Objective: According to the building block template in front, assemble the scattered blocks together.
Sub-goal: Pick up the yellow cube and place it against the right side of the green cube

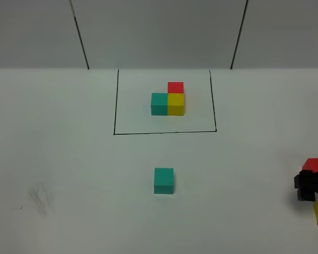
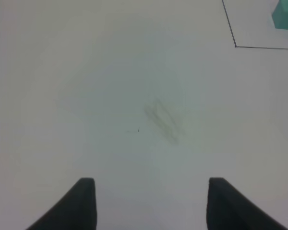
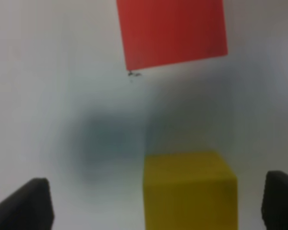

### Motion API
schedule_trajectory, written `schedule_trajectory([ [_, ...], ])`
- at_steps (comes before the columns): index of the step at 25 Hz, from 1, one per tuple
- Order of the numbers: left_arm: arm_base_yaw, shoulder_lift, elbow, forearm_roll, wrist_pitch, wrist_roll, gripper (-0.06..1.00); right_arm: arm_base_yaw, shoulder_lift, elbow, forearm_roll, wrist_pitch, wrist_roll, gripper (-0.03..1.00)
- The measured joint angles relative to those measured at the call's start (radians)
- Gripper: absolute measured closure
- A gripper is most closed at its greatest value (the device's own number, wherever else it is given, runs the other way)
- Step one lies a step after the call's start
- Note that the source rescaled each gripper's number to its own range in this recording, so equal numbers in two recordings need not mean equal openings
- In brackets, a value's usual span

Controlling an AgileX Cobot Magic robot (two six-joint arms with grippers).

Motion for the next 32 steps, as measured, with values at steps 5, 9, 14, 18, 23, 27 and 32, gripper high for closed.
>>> schedule_trajectory([
  [5, 0.000, 0.000, 0.000, 0.000, 0.000, 0.000, 0.78, -0.038, 0.001, 0.024, -0.032, 0.014, 0.026, 0.22],
  [9, 0.000, 0.000, 0.000, 0.000, 0.000, 0.000, 0.78, -0.042, 0.001, 0.026, -0.035, 0.014, 0.027, 0.22],
  [14, 0.000, 0.000, 0.000, 0.000, 0.000, 0.000, 0.78, -0.042, 0.028, 0.026, -0.038, 0.008, 0.027, 0.22],
  [18, 0.000, 0.000, 0.000, 0.000, 0.000, 0.000, 0.78, -0.042, 0.051, 0.026, -0.039, -0.014, 0.027, 0.22],
  [23, 0.000, 0.000, 0.000, 0.000, 0.000, 0.000, 0.78, -0.042, 0.052, 0.026, -0.039, -0.027, 0.027, 0.22],
  [27, 0.000, 0.000, 0.000, 0.000, 0.000, 0.000, 0.78, -0.042, 0.052, 0.026, -0.040, -0.027, 0.027, 0.22],
  [32, 0.000, 0.000, 0.000, 0.000, 0.000, 0.000, 0.78, -0.042, 0.052, 0.026, -0.040, -0.026, 0.027, 0.22],
])
